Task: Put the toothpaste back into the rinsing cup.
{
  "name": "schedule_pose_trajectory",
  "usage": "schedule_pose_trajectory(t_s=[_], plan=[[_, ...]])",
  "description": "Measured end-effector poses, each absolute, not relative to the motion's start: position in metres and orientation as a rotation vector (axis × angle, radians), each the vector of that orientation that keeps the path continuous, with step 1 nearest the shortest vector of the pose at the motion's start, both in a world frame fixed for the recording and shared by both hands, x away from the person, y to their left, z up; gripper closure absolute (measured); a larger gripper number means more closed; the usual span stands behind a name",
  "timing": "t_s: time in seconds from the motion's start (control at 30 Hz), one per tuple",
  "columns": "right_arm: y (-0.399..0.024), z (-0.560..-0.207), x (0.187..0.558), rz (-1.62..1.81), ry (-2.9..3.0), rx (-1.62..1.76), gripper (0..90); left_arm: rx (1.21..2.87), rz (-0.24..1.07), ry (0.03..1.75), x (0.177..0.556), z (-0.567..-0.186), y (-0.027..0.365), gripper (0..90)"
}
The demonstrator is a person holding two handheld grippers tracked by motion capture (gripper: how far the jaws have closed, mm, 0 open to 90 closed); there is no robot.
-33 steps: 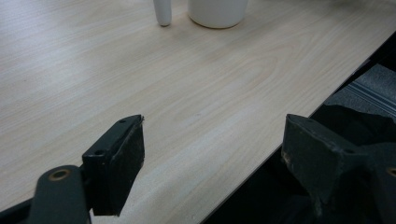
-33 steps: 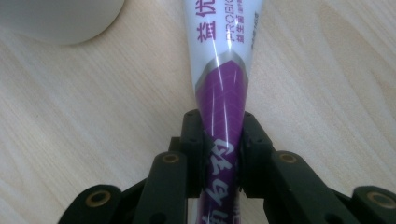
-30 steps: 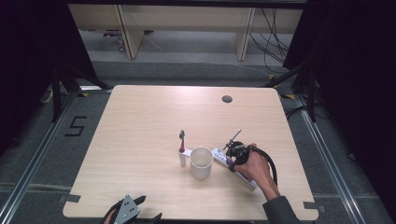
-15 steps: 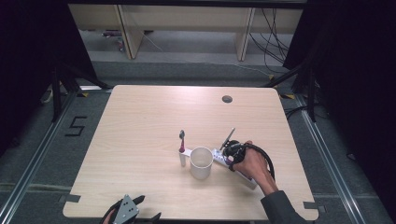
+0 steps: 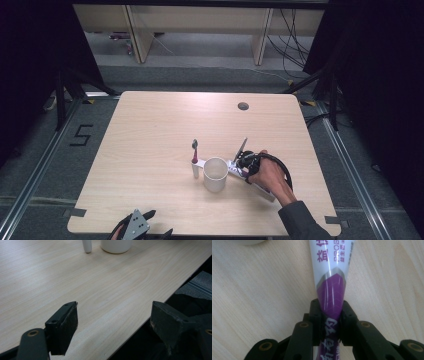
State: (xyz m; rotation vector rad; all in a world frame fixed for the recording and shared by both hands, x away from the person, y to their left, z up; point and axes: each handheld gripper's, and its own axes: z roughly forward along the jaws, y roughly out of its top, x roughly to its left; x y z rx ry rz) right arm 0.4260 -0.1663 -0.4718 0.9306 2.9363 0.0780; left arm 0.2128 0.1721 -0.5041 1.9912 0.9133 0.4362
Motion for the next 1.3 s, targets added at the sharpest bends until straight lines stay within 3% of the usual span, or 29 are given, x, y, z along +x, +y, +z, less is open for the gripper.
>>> schedule_pose_trajectory(t_s=[0.43, 0.83, 1.3], plan=[[-0.177, -0.469, 0.425, 0.15, 2.932, 0.925, 76.9, 1.979, 0.436, 0.926, 0.212, -0.503, 0.175, 21.9], [-0.23, -0.423, 0.414, 0.837, 2.628, 1.088, 76.9, 1.951, 0.437, 0.944, 0.213, -0.502, 0.176, 21.8], [-0.238, -0.405, 0.406, 1.185, 2.452, 1.043, 77.0, 1.946, 0.435, 0.944, 0.214, -0.503, 0.178, 22.4]])
